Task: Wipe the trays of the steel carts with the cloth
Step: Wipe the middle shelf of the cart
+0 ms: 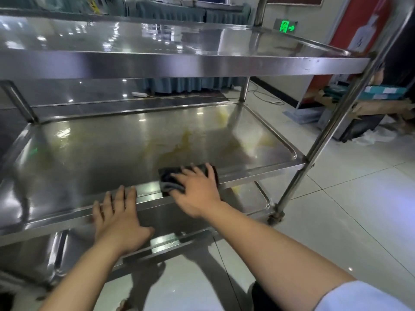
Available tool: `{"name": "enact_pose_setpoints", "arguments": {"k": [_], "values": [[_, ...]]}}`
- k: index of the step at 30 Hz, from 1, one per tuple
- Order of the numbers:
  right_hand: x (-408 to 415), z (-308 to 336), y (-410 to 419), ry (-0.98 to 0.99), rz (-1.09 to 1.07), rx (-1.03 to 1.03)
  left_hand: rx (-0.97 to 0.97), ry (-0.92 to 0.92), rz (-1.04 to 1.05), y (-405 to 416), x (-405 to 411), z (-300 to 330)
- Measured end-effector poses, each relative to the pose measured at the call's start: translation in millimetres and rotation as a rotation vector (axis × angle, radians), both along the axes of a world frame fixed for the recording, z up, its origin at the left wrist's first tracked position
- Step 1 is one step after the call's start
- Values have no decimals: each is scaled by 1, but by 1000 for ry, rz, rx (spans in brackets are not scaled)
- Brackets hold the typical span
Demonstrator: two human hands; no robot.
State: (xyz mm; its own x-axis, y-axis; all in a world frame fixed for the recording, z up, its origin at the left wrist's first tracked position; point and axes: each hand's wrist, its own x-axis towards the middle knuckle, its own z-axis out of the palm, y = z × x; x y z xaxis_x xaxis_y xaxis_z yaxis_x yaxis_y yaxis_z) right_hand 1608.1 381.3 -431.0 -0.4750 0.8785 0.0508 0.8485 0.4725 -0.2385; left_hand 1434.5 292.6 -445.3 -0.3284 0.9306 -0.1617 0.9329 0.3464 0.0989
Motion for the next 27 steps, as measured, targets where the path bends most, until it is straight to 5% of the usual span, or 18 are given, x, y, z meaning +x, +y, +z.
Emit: {"name": "enact_pose_setpoints", "arguments": {"k": [8,16,19,21,27], "values": [[28,17,5,26,59,-159,56,-42,-52,-10,-9,-3],[189,38,62,-233,-524,-59,73,-28,-90,-13,-15,-10],[226,38,84,-15,-671,-138,62,-3,-97,-12,-14,-12],[230,27,96,134,-733,-144,68,6,-98,-11,-14,-14],[165,-2,95,-100,-713,2,80,-9,-92,-10,-11,-14]]}}
